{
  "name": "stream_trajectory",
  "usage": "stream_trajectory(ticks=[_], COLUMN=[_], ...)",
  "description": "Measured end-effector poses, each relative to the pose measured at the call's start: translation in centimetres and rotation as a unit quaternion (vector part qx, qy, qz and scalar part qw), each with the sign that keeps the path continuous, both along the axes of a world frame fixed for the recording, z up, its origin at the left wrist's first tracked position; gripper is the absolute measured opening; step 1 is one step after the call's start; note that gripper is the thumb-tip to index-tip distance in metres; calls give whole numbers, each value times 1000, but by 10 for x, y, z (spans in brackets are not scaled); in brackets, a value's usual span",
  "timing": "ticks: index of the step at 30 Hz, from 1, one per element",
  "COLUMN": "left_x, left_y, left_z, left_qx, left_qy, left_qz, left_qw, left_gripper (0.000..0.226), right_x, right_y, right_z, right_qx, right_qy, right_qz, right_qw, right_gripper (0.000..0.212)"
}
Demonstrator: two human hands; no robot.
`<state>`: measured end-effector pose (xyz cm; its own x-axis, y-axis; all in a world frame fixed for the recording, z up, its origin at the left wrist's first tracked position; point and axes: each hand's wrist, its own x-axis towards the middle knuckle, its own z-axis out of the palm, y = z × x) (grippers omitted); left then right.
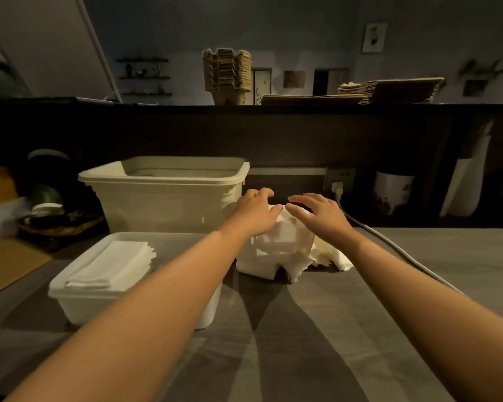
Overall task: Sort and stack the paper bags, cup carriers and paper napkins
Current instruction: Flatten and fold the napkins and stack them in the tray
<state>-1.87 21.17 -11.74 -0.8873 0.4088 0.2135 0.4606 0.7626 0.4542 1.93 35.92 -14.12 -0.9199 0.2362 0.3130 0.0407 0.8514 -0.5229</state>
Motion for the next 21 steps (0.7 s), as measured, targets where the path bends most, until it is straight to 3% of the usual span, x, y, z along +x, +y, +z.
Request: stream_trajectory(ticks=[5,7,12,16,21], left_x=[-32,-45,-67,-68,-56], left_y=[24,31,42,45,38], left_z=[-16,-25,-47,-52,-52], left_qx=[-105,-126,-142,-185,-219], left_qy=[-7,-32,-123,-141,-149], left_qz=[7,12,-12,-1,-19], left_qw=[994,992,982,972,964], left_gripper=[46,49,53,55,54], right_x=[-23,-29,-36,-34,-19], right_y=[19,28,33,31,22], right_z=[-18,-27,-47,-59,-60], right_qx=[2,-22,-134,-69,-37], right_qy=[-118,-120,-136,-159,-133], right_qz=[-16,5,28,8,3], right_qw=[993,993,981,985,990], right_gripper=[65,77,76,61,61])
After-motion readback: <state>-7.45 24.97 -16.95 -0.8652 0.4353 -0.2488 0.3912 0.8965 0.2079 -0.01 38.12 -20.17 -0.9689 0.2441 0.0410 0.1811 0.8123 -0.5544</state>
